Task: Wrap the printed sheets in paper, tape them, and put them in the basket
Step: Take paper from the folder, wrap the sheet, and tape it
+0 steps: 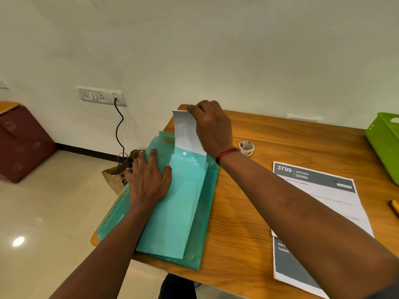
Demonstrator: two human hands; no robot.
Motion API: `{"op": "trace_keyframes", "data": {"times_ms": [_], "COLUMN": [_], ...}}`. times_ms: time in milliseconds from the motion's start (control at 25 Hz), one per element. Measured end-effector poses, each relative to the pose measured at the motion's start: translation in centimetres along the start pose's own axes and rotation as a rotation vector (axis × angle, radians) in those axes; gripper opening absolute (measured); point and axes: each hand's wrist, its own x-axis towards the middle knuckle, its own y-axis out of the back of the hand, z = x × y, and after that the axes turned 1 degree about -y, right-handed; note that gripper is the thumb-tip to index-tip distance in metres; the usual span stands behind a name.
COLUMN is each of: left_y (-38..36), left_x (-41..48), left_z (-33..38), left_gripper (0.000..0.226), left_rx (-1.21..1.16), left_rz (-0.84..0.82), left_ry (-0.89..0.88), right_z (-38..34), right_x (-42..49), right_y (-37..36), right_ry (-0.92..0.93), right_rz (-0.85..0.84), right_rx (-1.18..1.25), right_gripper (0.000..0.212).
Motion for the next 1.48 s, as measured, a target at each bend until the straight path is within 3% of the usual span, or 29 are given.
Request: {"op": "trace_keyframes", "data": {"times_ms": [240,560,880,1120,1480], "left_y": [0.0,0.1,0.3,0.4,0.4], "left_x": [0.0,0.0,-0.2,-0.1,-0.1], "left_z": [-0.1,0.0,0.2,0.3,0.3], "left_gripper": [0.062,0.063,0.063,0.061,0.059], "left_rx": [0.001,-0.009,-0.028,-0.029,-0.044], "left_rz": [-0.016,-0.024,-0.02,-0.014,-0.008], "left_ry": [-0.01,-0.01,-0.016,-0.021,-0.033], "right_z": [-1.2,-1.7,-3.0,-3.0,-2.9], "right_x": [-0.7,2.0,-1.6,0.3,0.8], "right_y": [1.2,3.9,4.4,6.2,7.6], "right_ry": [0.143,0.096,0.186,0.13,0.097], "right_rz": [0.039,0.257,0.242,0.427,0.527], "right_rx": [-0.055,-0.054,-0.046,-0.027,-0.002], "right_gripper": [0.031,0.048,0.033,0.024,0.019]}}
